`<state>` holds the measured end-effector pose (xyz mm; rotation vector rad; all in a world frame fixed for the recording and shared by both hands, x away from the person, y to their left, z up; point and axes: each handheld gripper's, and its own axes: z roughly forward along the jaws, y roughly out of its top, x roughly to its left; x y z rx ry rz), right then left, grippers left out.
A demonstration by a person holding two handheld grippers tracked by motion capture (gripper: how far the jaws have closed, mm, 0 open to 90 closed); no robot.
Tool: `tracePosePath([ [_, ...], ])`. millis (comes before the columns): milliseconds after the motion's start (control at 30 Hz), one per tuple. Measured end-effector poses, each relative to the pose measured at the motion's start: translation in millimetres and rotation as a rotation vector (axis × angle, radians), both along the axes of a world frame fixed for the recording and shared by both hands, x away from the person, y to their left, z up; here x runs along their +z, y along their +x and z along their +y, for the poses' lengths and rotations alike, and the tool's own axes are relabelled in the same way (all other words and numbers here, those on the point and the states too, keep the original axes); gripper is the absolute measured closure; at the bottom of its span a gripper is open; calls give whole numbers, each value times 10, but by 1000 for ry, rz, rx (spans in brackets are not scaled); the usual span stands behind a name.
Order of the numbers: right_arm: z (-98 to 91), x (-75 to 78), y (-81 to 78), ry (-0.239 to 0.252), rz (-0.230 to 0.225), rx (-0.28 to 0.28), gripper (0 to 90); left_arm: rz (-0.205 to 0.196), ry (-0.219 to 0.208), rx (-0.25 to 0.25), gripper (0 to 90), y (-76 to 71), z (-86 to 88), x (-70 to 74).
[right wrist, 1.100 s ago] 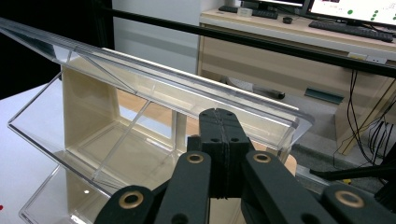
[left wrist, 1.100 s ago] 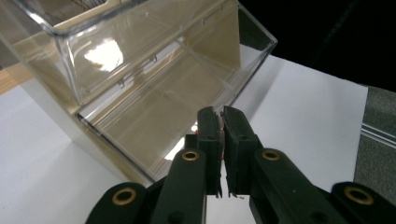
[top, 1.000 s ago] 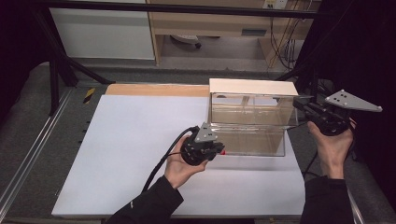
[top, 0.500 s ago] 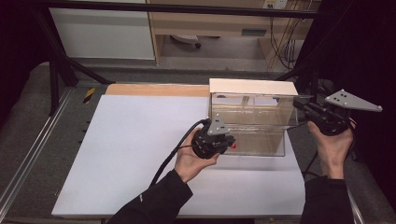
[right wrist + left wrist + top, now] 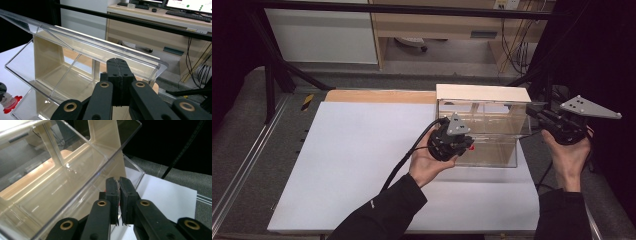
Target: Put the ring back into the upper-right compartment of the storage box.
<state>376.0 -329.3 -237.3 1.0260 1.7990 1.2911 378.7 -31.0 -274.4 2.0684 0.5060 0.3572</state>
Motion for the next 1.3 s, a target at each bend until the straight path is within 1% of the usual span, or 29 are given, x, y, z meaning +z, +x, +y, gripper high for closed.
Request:
tracePosePath([
  [300,2,13,4,1,-2,2,900,-13,-11,4,861,62,-136,96],
  [600,-6,33,0,-1,-5,3,900,-26,-8,4,861,102,-287,177],
  [900,-5,45,4,-4,1,2,900,-31,-1,10,861,170,-392,194],
  [1100,-9,53,4,-5,0,4,900,-42,-6,9,860,200,-470,233],
  [1300,-14,58,0,-7,-2,5,900,-56,0,15,860,225,-543,266],
])
